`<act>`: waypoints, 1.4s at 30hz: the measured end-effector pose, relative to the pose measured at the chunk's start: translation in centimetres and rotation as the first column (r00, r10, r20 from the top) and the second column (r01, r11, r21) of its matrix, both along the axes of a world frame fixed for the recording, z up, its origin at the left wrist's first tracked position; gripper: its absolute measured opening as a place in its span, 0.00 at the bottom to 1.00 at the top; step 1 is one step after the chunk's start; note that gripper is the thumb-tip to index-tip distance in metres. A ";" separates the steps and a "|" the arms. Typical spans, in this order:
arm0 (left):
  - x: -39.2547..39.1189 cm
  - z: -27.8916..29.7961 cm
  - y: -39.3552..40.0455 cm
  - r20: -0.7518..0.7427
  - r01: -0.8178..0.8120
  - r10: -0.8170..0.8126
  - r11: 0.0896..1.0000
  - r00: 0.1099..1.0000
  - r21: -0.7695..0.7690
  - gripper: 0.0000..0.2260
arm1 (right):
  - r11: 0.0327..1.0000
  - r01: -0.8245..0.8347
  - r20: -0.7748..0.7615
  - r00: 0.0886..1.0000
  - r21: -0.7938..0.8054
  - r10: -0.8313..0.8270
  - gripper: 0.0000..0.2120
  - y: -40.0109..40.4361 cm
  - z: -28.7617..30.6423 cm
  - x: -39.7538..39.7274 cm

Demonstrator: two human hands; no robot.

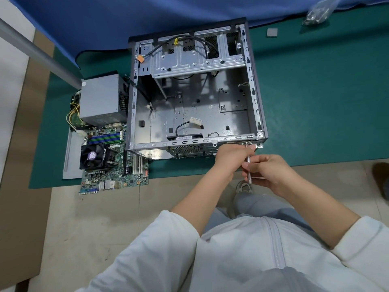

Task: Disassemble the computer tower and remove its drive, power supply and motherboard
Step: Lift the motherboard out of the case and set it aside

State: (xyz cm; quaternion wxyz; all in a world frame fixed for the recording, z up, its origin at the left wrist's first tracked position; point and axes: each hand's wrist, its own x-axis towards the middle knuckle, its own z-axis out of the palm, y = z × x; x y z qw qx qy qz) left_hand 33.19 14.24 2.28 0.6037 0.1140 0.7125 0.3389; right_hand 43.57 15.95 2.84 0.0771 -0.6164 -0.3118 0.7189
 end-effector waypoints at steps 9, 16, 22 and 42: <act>0.3 0.3 0.0 0.086 -0.056 0.058 0.998 0.995 -0.029 0.09 | 0.997 -0.042 -0.114 0.993 -0.063 0.034 0.10 0.2 -0.4 0.2; -0.3 1.0 0.6 0.118 -0.038 0.042 0.999 0.992 -0.036 0.04 | 1.000 0.008 -0.030 1.000 -0.012 -0.009 0.05 0.0 -0.3 0.2; -0.2 0.7 1.0 0.144 -0.020 0.022 1.000 0.989 -0.014 0.05 | 1.000 -0.017 -0.097 0.995 -0.018 0.016 0.08 -0.2 -0.2 -0.1; 0.1 1.0 0.5 0.074 0.006 -0.003 0.999 0.997 -0.040 0.06 | 0.997 -0.075 -0.103 0.992 0.002 0.075 0.10 0.1 0.3 -0.4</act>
